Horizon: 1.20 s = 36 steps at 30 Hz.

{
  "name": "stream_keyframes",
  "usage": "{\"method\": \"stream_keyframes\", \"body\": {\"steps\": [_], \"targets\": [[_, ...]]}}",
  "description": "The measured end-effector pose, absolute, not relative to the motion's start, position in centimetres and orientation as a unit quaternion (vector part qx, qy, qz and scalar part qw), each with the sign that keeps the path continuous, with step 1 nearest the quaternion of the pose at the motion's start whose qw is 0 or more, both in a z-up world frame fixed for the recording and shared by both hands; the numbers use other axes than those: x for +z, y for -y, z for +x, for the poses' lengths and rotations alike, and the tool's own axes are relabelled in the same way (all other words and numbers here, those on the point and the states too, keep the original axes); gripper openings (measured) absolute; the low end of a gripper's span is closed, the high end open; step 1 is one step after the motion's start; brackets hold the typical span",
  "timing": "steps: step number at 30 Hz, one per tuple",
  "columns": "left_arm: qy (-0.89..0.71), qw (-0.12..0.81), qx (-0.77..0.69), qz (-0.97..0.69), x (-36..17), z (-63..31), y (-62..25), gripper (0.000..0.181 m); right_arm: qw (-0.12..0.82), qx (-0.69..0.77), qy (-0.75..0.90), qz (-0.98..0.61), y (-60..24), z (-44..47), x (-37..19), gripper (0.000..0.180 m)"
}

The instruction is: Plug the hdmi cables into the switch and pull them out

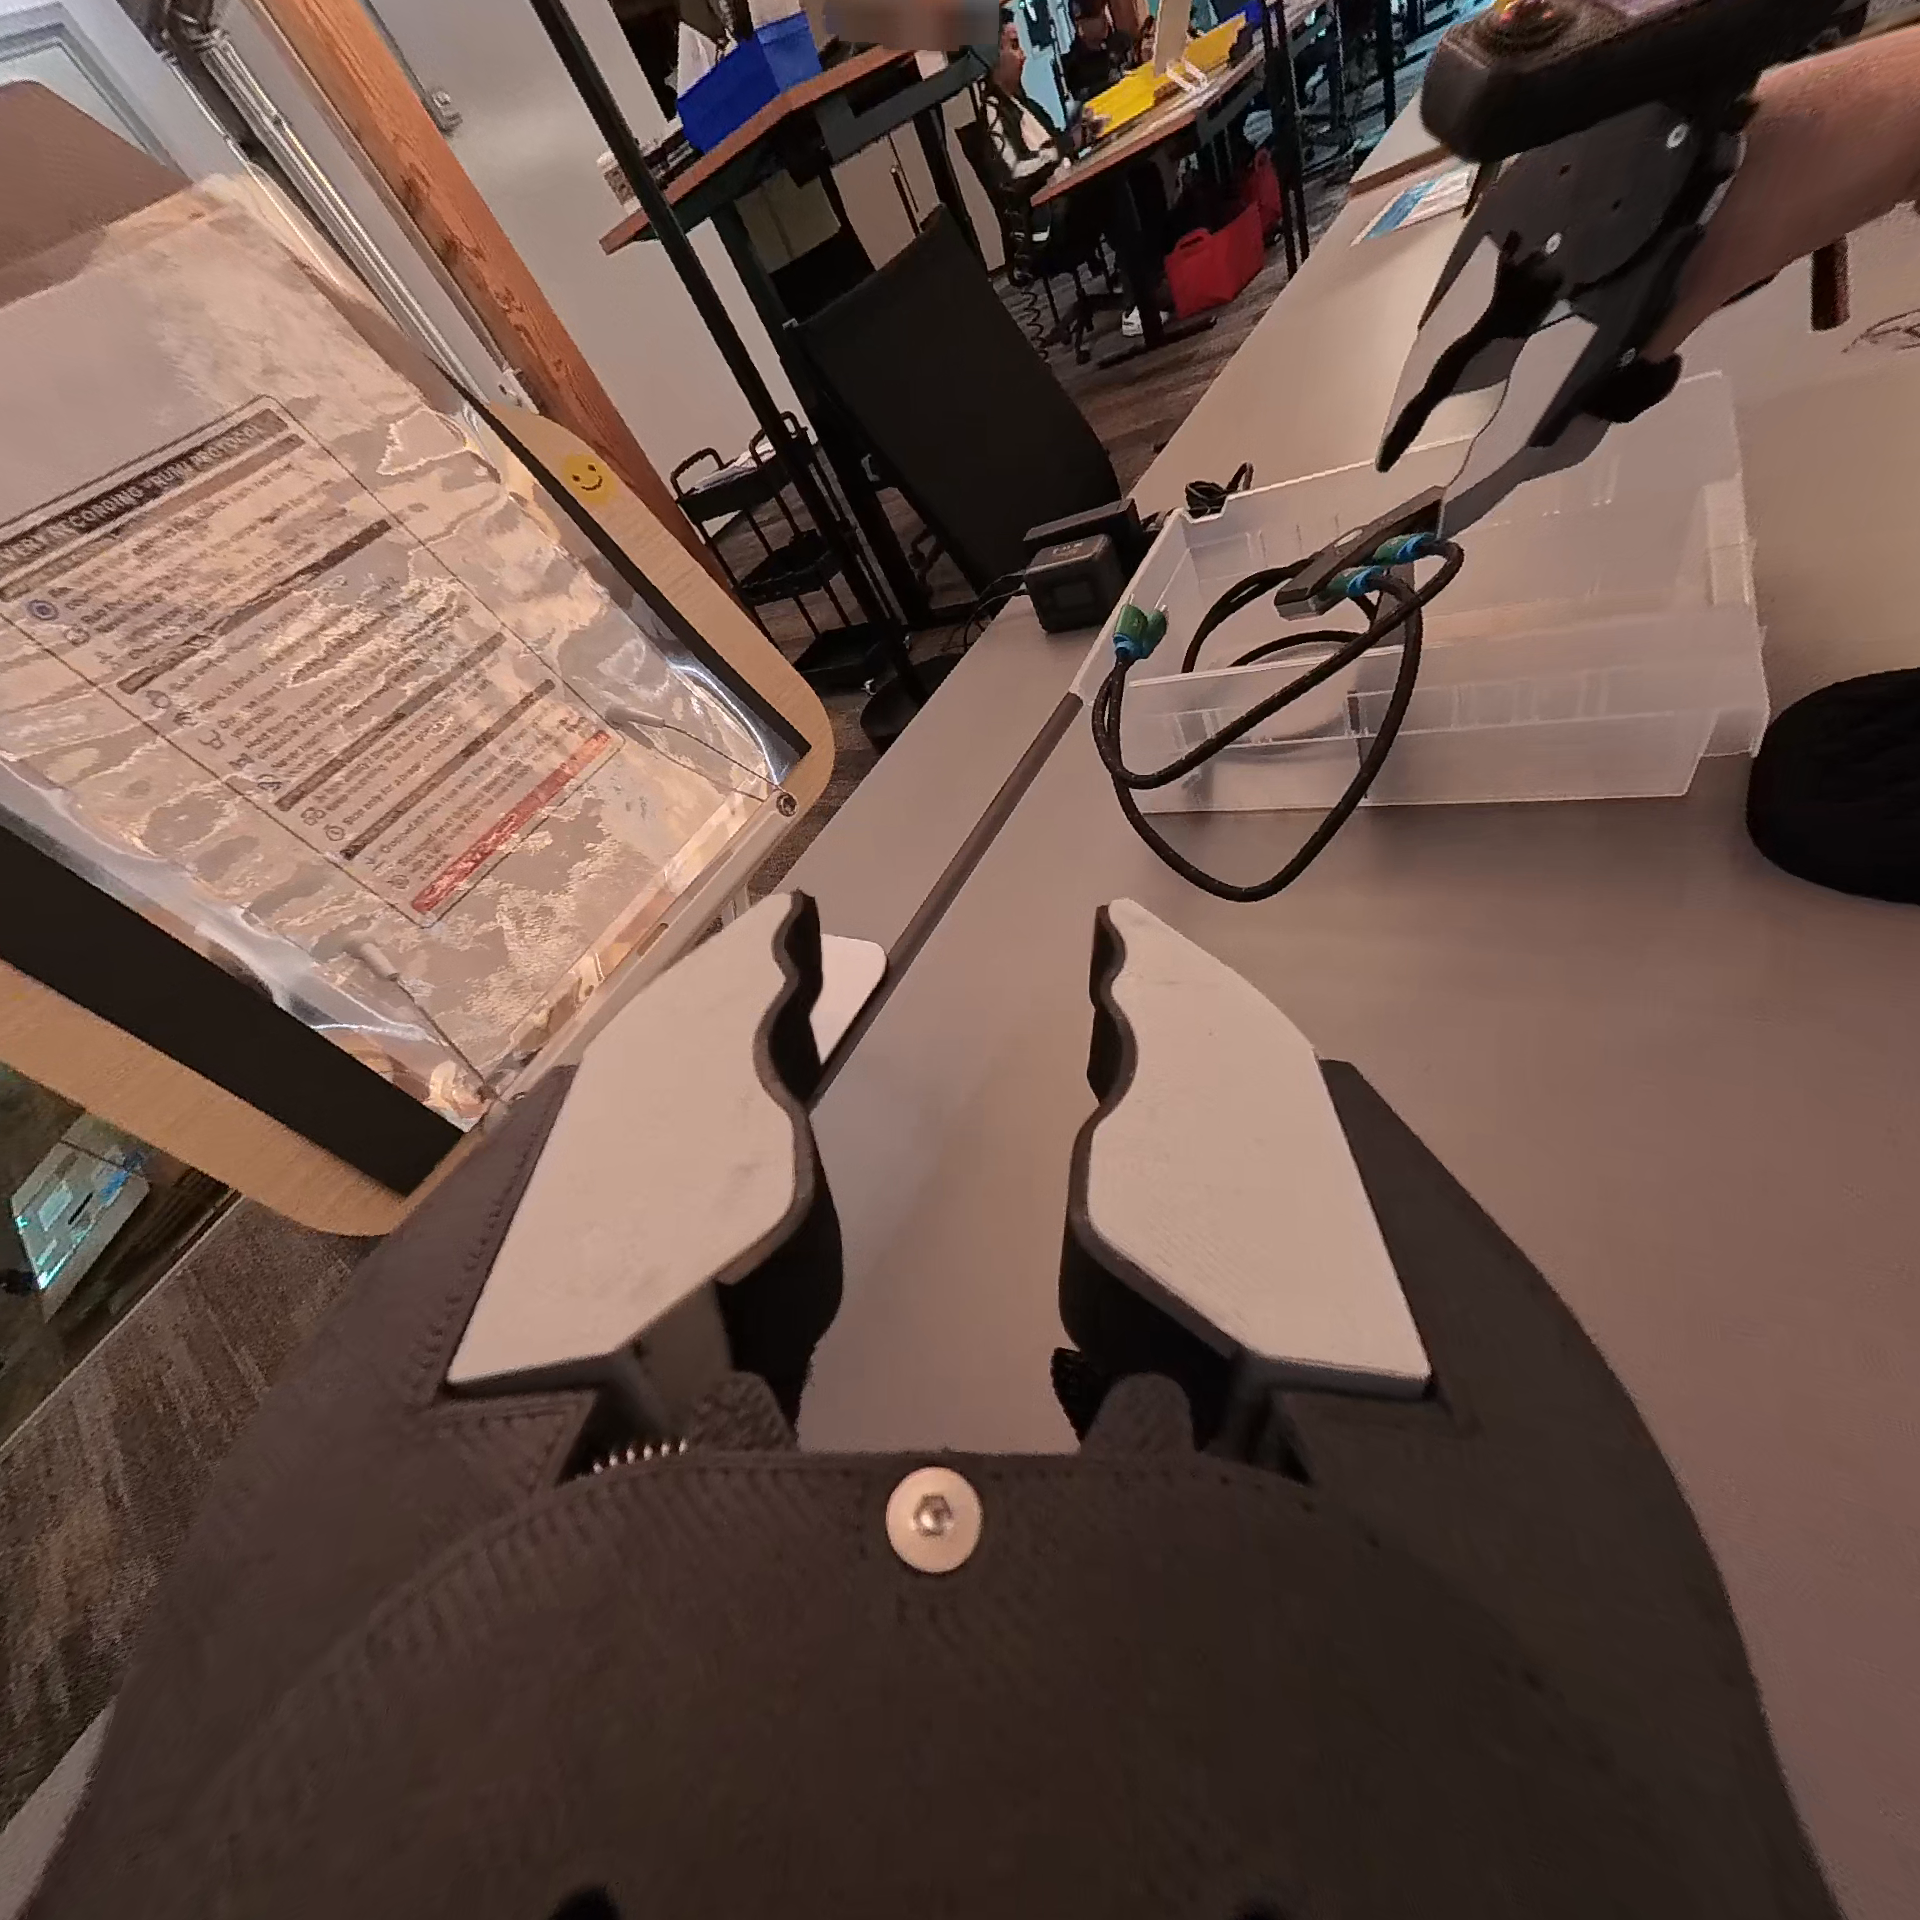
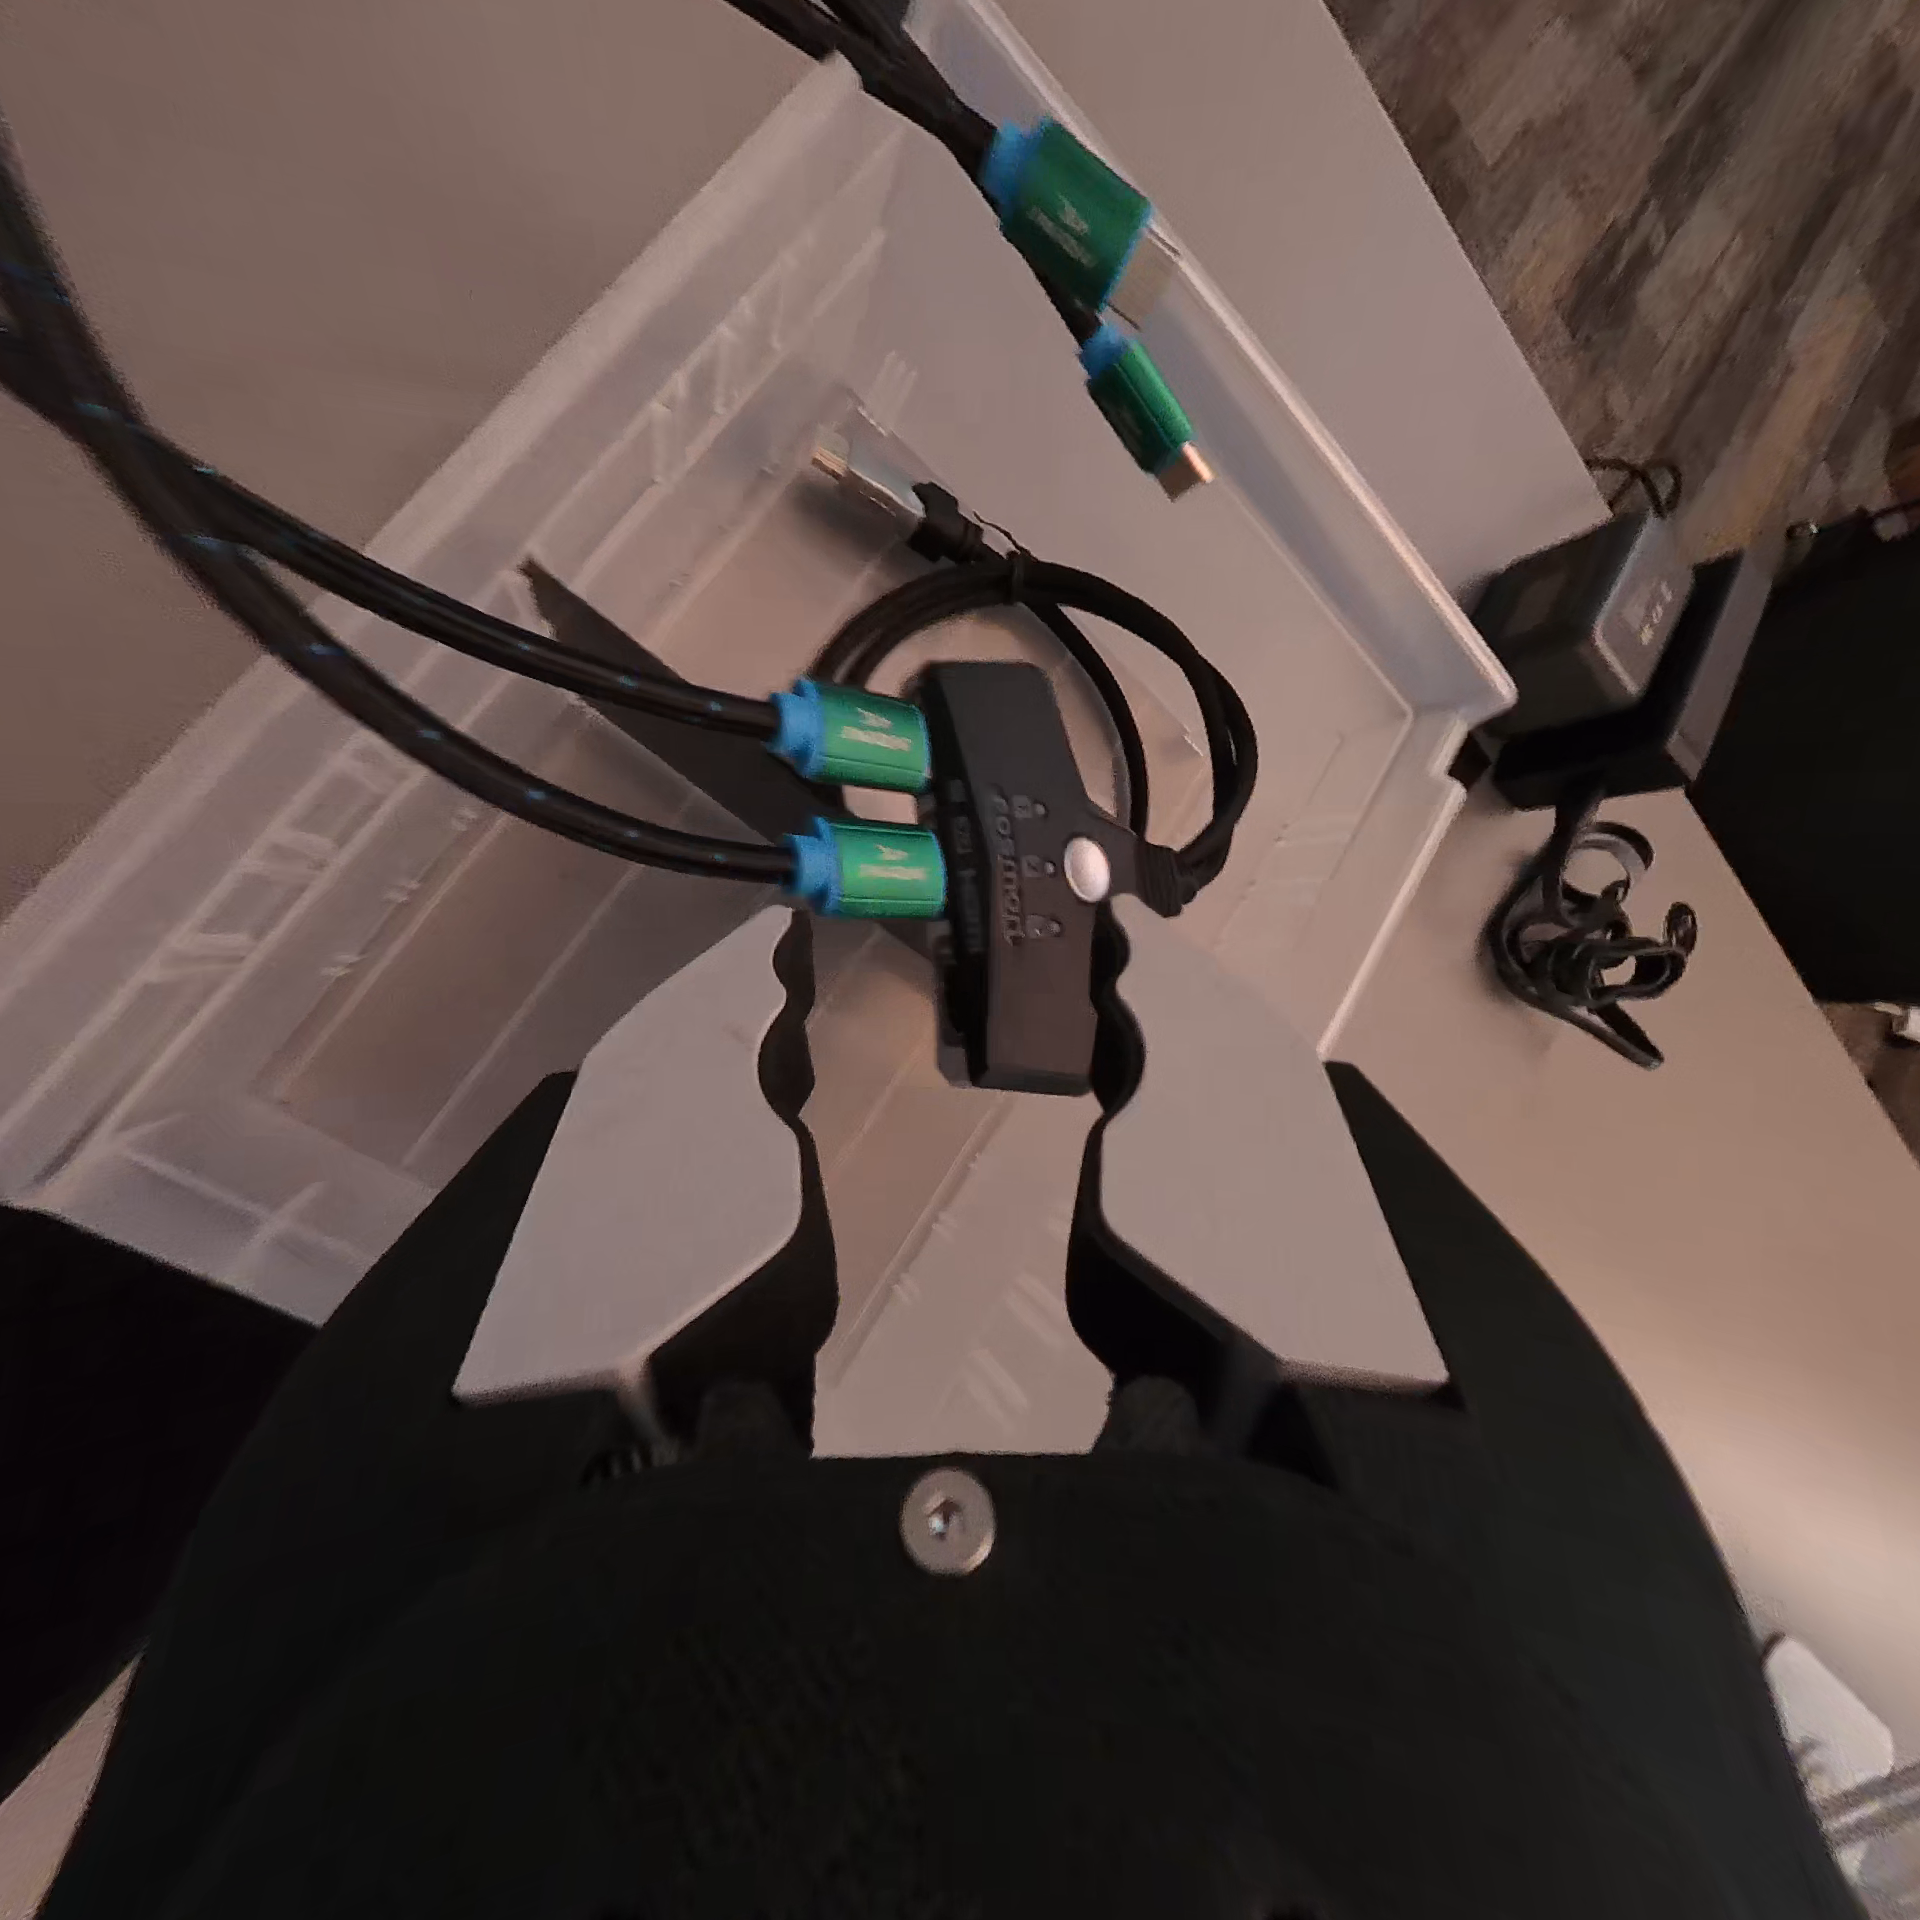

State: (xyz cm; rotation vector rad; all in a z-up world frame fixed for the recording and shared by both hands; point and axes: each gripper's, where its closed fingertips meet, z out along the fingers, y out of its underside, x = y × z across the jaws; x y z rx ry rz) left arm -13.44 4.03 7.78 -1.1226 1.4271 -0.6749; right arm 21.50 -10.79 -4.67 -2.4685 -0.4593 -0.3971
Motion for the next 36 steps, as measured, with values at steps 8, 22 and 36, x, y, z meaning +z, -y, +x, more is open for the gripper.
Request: {"method": "stream_keyframes", "body": {"steps": [8, 22, 36], "targets": [[-0.606, 0.567, -0.287, -0.479, 7.8, -13.5, -4.1, 0.049, 0.308, -0.142, 0.262, -0.903, 9.5, 15.9, -2.5, 0.05], [-0.607, 0.564, -0.282, -0.483, 7.5, -13.7, -4.3, 0.05, 0.159, -0.231, 0.416, -0.865, 3.1, 6.4, -7.9, 0.069], [-0.599, 0.571, -0.293, -0.479, 8.6, -14.3, -4.2, 0.049, 0.362, -0.227, 0.258, -0.867, 3.3, 12.7, 1.0, 0.004]]}}
